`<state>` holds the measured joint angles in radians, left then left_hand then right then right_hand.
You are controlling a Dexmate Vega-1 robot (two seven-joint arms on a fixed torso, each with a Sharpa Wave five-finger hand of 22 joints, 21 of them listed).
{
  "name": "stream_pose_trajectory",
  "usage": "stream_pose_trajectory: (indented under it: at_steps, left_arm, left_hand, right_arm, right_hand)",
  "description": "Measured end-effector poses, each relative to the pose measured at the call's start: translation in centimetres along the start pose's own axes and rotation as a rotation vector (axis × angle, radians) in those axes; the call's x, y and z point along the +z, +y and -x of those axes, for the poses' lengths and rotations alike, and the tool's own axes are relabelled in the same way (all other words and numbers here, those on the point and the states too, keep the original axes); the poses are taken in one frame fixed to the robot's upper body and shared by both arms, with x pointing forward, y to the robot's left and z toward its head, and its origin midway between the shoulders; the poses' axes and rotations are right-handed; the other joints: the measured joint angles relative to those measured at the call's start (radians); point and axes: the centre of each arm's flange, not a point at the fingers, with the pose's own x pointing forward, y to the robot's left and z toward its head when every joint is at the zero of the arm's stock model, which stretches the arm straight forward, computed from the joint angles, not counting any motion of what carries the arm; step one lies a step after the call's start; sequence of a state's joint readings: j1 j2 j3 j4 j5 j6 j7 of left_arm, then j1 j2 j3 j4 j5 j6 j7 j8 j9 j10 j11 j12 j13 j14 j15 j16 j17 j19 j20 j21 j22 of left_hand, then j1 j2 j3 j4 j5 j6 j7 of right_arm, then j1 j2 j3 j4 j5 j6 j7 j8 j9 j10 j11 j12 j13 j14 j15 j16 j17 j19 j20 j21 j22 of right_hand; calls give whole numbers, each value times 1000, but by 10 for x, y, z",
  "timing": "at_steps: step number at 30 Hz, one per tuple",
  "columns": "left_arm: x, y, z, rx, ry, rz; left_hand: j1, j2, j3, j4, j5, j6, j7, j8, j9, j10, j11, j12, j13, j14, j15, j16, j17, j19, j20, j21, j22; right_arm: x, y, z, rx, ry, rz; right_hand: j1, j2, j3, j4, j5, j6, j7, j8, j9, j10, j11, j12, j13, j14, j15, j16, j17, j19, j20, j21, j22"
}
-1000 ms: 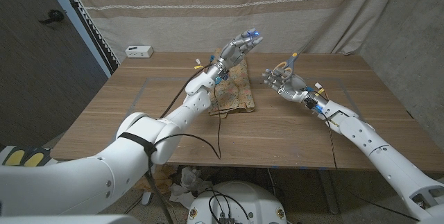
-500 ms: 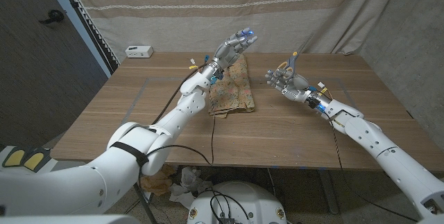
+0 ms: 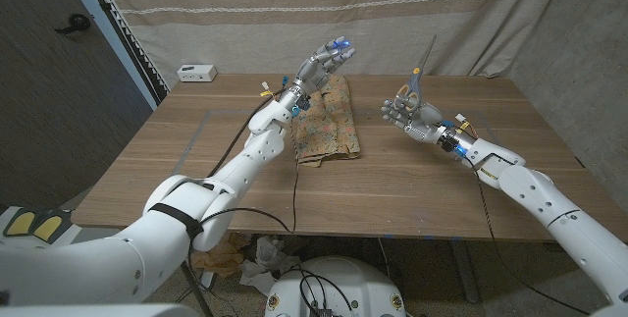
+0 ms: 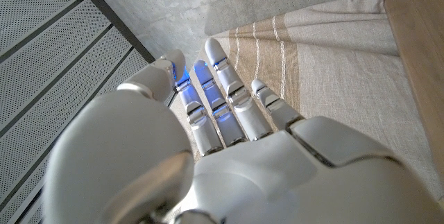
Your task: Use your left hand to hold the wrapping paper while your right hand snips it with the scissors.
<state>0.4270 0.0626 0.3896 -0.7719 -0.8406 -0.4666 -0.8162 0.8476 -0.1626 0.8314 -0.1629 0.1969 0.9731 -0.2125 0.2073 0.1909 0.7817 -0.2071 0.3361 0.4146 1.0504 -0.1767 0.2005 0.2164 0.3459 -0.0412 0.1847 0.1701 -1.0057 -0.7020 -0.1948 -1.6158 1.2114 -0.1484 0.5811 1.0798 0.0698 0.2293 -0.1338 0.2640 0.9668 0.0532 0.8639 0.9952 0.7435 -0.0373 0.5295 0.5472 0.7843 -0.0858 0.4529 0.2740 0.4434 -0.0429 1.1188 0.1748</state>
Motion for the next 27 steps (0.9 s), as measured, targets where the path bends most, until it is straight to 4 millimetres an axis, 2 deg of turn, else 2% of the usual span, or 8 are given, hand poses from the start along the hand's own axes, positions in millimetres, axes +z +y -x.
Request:
stream_pose_trajectory:
  at_steps: [7,12,13,16,20,24,26,27]
  left_arm:
    - [3,5,2,27,5,-14]
    - [4,8,4,48,12,-27]
    - [5,7,6,47,12,-31]
    - [5,8,8,57,21,-36]
    - [5,9,11,70,31,-38]
    - [6,10,14,76,41,-42]
    - [5,11,15,84,46,-38]
    - [7,10,16,77,45,-45]
  left_hand:
    - [0,0,1,-1,0,0,0,0,0,0,0,-8,-6,-5,5,0,3,-4,-4,0,0]
    - [0,0,1,-1,0,0,0,0,0,0,0,-8,-7,-5,5,0,5,-4,-3,0,0]
    - [0,0,1,-1,0,0,0,0,0,0,0,-8,-7,-5,5,0,5,-7,0,0,0]
    - [0,0,1,-1,0,0,0,0,0,0,0,-15,-7,-5,5,0,5,-9,2,0,0]
    - [0,0,1,-1,0,0,0,0,0,1,-1,-16,-7,-5,5,0,5,-9,2,0,0]
    - [4,4,1,-1,0,-2,-2,0,0,5,-5,-16,-7,-5,5,6,5,-9,2,0,0]
    - [7,7,1,-1,0,-6,-4,0,0,5,-5,-16,-7,-5,5,9,5,-9,2,0,0]
    - [7,7,1,-1,0,-10,-2,0,0,5,-5,-16,-7,-5,5,9,5,-9,2,0,0]
  right_arm:
    - [4,1,7,-14,14,0]
    - [5,1,9,-15,25,-5]
    - [5,1,10,-15,25,-5]
    - [5,1,11,-13,36,-10]
    - [6,2,12,-9,46,-8]
    - [7,3,12,1,57,-4]
    - [7,3,12,2,60,-1]
    - [8,3,12,3,60,-1]
  right_hand:
    - [-14,-1,8,-1,-28,3,-4,7,-12,11,11,27,26,7,-4,-5,16,2,-2,0,0]
    - [-22,4,12,-5,-43,0,-11,21,-19,16,17,73,79,48,-12,-2,39,10,-1,7,0]
    - [-23,4,15,-7,-46,-3,-14,22,-21,16,17,90,106,60,-16,1,49,11,0,8,0]
    - [-28,1,18,-10,-50,-8,-22,58,-34,4,5,168,233,101,-26,30,103,11,0,9,4]
    - [-30,-2,-1,-16,-50,-20,-28,67,-45,-20,-18,188,429,121,-36,100,213,11,0,32,14]
    - [-26,-4,-42,-8,-50,-42,-27,119,-55,-52,-32,249,635,49,-22,203,346,-6,-2,88,35]
    - [-26,-4,-59,-5,-43,-47,-22,123,-58,-58,-33,250,674,12,-12,260,407,-18,-2,136,64]
    - [-26,-4,-66,-4,-42,-53,-23,140,-60,-69,-33,283,684,-6,-6,289,435,-25,-1,163,80]
